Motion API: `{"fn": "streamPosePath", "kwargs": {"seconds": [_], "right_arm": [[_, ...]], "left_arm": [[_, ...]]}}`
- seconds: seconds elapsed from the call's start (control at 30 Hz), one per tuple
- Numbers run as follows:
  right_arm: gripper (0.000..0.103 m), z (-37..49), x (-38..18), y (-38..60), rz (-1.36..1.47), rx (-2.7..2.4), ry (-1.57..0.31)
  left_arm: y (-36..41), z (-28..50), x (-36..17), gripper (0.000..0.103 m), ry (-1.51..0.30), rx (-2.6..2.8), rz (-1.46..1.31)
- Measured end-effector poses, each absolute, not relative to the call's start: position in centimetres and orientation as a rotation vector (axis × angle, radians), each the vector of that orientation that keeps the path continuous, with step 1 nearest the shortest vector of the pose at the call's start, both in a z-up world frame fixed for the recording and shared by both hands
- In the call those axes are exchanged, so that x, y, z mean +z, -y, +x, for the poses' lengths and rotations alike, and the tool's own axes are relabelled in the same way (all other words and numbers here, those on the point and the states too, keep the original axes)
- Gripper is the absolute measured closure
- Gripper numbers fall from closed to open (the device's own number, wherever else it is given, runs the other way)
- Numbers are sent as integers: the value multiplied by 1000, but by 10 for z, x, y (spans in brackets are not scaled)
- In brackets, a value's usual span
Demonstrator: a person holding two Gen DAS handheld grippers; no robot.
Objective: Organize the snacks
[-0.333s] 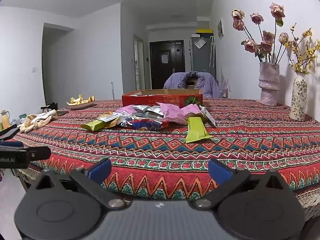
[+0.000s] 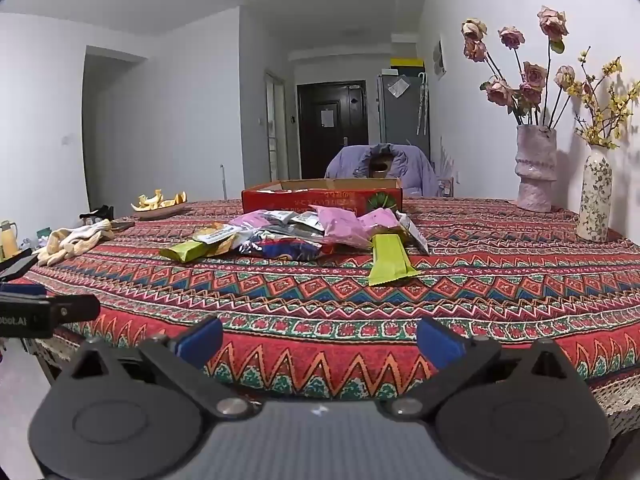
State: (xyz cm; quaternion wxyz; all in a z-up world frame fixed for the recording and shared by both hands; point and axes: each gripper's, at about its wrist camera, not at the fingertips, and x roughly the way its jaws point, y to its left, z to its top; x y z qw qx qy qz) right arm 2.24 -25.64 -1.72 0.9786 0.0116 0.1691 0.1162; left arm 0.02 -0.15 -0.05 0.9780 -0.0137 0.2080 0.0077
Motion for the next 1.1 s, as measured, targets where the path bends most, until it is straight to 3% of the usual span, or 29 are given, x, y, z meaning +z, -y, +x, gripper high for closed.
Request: {"fn": "streamPosePath", "kwargs": {"seconds": [1.1], "right_arm": [[0, 21, -12, 253, 5, 220, -341]], "left_arm": [[3, -2, 1, 0, -408, 13, -18]]}}
